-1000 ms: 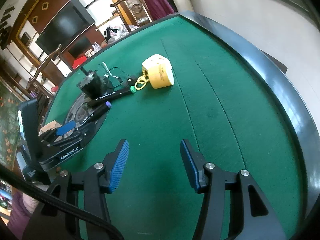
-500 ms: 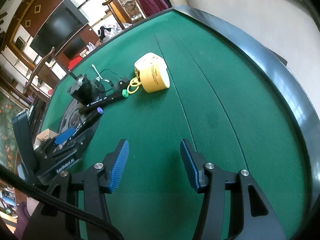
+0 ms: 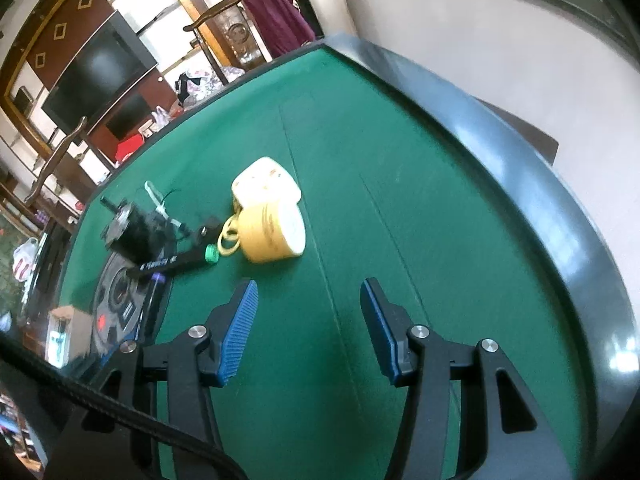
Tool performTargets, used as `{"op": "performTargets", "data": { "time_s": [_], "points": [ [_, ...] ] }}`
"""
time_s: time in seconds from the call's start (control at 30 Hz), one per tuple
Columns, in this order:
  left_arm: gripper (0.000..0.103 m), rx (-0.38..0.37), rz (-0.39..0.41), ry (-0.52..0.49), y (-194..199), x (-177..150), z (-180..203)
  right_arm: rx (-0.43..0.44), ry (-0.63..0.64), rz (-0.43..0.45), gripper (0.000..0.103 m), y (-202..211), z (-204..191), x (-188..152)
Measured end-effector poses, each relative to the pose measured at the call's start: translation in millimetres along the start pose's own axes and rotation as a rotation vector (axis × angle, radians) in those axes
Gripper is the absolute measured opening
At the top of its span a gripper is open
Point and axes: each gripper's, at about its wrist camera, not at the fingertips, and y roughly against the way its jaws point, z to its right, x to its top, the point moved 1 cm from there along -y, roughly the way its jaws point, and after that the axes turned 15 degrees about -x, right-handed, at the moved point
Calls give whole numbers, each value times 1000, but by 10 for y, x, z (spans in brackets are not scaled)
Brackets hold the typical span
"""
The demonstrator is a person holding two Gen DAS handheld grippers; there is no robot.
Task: Organize objects
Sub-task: 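Grasp the black marker with the purple cap using the left tool, then grasp the yellow tape roll with the right tool while the left holds the marker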
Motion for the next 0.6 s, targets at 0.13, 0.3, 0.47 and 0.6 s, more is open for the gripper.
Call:
{"op": "performTargets", "data": {
  "time_s": [0.13, 0.3, 0.47, 0.6],
  "points": [
    [11, -39, 8, 53, 39, -9, -65, -13, 46, 19, 52, -86, -140, 136],
    [11, -73, 10, 106, 89, -36, -106, -45, 126, 20, 52, -256, -414, 250],
    [11, -104, 11, 162, 135, -55, -186, -104, 171, 12, 45, -386, -514, 262],
    [11, -109, 17, 188, 183, -105, -208, -80, 166, 14, 31, -331, -467, 220]
  ]
}}
